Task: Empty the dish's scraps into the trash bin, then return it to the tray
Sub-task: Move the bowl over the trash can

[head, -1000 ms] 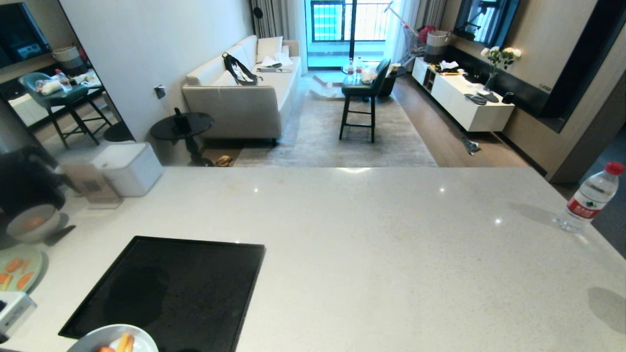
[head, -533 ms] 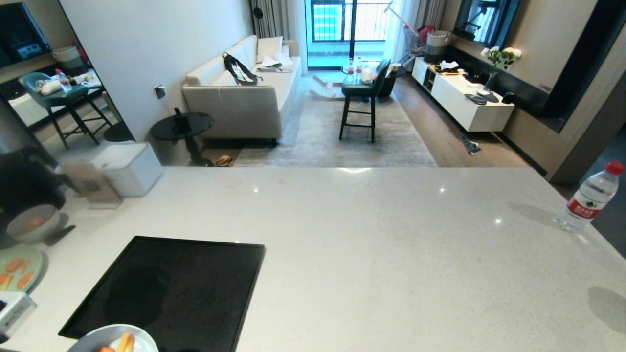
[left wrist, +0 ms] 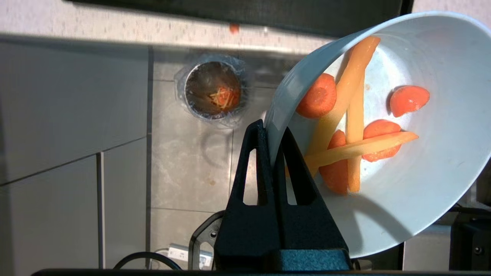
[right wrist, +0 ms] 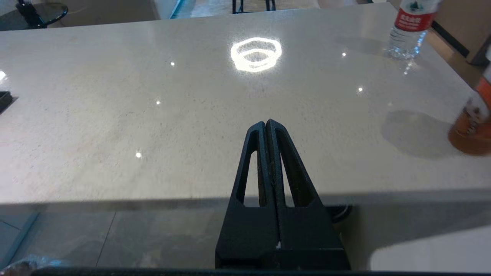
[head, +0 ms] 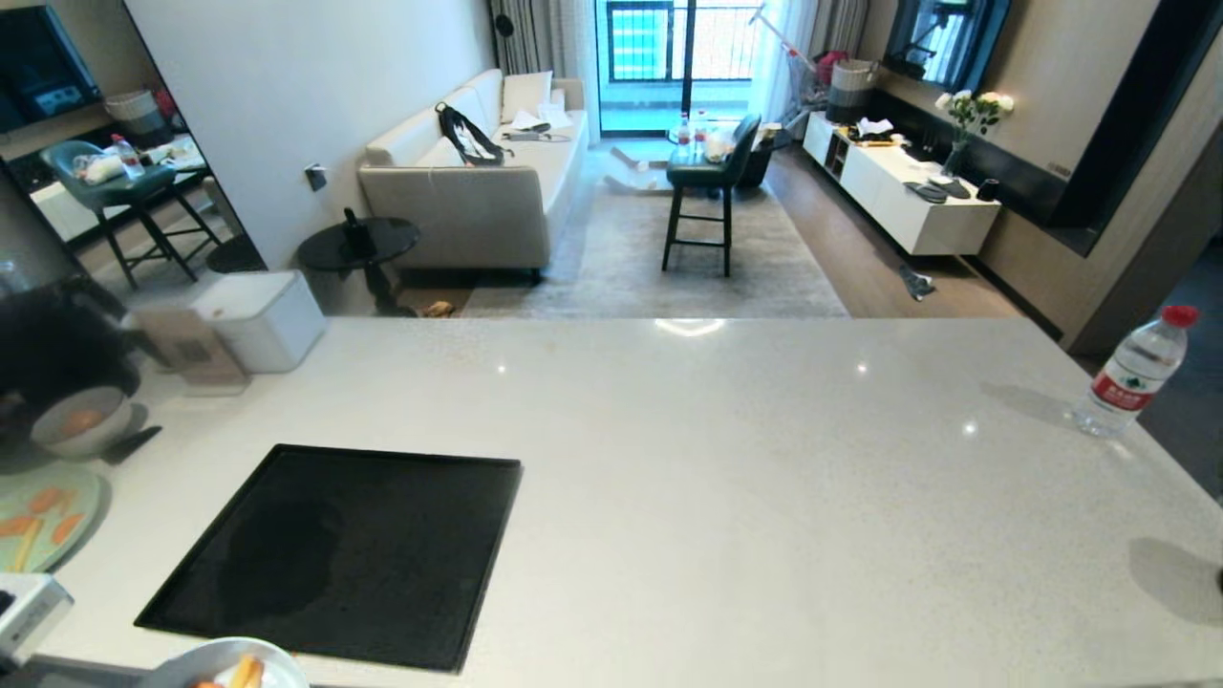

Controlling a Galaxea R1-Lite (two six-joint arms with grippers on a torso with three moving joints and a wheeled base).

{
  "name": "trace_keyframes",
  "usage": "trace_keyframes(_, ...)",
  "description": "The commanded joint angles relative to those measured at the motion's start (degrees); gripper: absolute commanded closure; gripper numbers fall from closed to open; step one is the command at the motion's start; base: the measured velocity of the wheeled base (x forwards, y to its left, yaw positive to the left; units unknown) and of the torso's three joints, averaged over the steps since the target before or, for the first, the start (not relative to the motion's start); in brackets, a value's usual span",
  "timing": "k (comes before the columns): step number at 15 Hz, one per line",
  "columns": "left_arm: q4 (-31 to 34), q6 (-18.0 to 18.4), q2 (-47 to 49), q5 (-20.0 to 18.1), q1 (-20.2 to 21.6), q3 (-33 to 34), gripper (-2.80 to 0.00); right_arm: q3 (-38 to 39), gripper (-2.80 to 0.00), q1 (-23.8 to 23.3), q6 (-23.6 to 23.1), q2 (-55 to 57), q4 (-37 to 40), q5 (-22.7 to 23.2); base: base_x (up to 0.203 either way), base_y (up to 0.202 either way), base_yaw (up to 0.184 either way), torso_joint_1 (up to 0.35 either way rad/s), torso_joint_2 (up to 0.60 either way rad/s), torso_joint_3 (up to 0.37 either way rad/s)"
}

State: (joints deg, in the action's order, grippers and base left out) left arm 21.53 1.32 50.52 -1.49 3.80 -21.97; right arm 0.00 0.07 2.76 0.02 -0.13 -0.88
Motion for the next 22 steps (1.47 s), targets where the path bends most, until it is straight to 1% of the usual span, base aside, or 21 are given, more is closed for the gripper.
trace_keyframes(1,0.1,-0.1,0.1,0.0,-0.1,0.0,0.00,0.0,0.00,0.0,0.1,0.0,0.0,0.0,-0.201,0.000,-0.002,-0.025,0.00,-0.001)
trace_keyframes(19,0.1,-0.2,0.1,0.1,-0.6,0.2,0.00,0.0,0.00,0.0,0.1,0.0,0.0,0.0,-0.194,0.000,0.000,0.002,0.00,0.003)
trace_keyframes(22,0.0,-0.2,0.4,0.1,-0.7,0.2,0.00,0.0,0.00,0.0,0.1,0.0,0.0,0.0,-0.074,0.000,0.000,-0.004,0.00,0.006)
